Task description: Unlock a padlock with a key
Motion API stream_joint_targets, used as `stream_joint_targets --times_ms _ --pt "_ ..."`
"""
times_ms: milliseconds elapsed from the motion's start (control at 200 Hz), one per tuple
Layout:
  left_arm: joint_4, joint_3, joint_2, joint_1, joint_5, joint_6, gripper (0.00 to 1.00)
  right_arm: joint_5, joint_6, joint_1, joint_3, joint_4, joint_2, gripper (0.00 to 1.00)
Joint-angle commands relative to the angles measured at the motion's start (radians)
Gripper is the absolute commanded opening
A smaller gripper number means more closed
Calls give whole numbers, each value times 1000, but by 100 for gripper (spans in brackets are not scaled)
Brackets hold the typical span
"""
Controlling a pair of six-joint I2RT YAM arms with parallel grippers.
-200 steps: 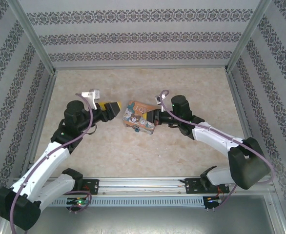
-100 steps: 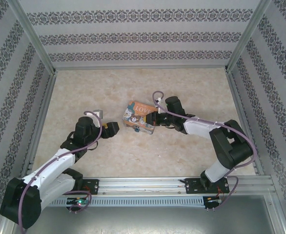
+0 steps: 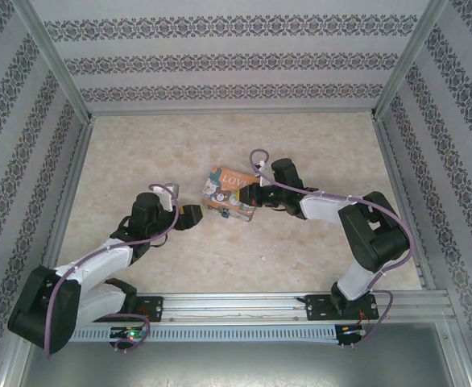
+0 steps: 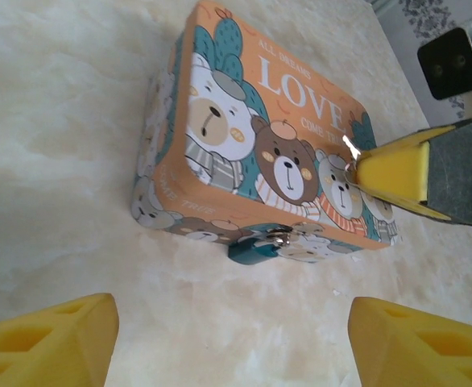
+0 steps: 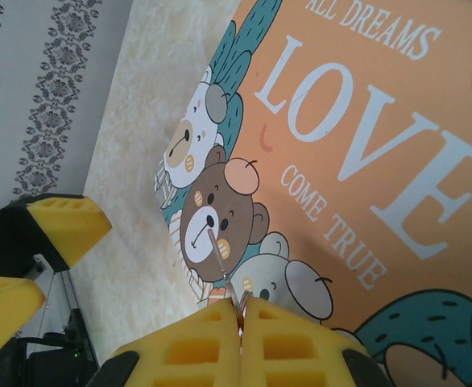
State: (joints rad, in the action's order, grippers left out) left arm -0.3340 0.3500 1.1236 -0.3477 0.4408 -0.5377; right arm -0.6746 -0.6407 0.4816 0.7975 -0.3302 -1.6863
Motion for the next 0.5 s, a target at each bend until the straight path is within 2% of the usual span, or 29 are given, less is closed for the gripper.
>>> stream_joint_targets --times_ms 0,150,495 --pt "-114 -12 47 -15 67 44 73 13 -22 34 -42 16 -38 0" --pt "-193 -15 123 -47 73 75 72 27 -40 54 -54 10 -39 0" --pt "-245 35 297 -101 51 125 68 46 -38 60 -49 20 -36 0"
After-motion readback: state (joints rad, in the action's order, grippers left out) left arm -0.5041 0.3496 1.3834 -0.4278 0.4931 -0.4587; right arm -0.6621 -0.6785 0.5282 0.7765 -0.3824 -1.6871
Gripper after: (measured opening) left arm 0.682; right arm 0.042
